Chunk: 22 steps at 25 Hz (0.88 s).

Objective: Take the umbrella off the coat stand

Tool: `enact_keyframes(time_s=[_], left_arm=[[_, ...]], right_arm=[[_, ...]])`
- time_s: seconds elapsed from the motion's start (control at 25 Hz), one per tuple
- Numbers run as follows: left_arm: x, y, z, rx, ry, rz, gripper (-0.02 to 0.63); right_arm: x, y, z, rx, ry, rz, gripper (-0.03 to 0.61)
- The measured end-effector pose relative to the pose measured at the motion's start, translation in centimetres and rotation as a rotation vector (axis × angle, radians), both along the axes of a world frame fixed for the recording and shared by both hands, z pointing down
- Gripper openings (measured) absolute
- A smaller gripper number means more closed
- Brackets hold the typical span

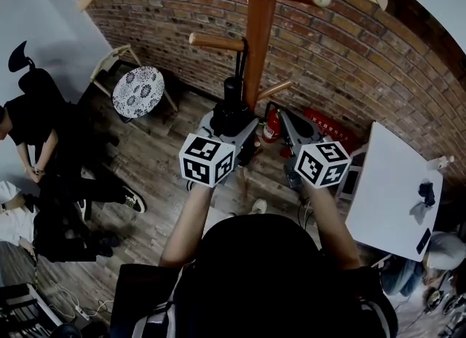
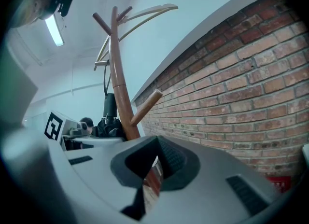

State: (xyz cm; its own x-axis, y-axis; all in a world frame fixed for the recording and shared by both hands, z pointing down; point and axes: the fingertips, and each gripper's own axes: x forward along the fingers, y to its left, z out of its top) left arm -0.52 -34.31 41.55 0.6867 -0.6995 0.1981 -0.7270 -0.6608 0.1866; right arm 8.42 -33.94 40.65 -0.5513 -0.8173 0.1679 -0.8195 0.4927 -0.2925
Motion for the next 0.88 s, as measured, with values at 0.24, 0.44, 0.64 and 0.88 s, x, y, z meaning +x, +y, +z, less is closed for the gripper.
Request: enact_keyframes(time_s=[0.24,0.44,0.64,0.88], left_arm=[[0.0,0.3,-0.6,0.011,-0.006,0.006,0.285],[-0.3,0.2,-1.3,0.023,-0.009,0.002,0.285],[-1.0,0.2,-2.0,0.036,-0.005,-0.011,0.285],[-1.6,0.5,-2.6,0.044,0.001,-0.021,0.285]], right_arm=[[-0.3,0.1,-0.5,0.011,-0.007,-0.01,0.028],[-1.0,0.1,-0.8,0.018,-0.011,-0.026,0.029],[-1.8,0.1,-1.3,0.03,-0.014,-0.043,0.029],[-2.7,0.2,-2.1,0.046,-0.02,-0.068,0.029]])
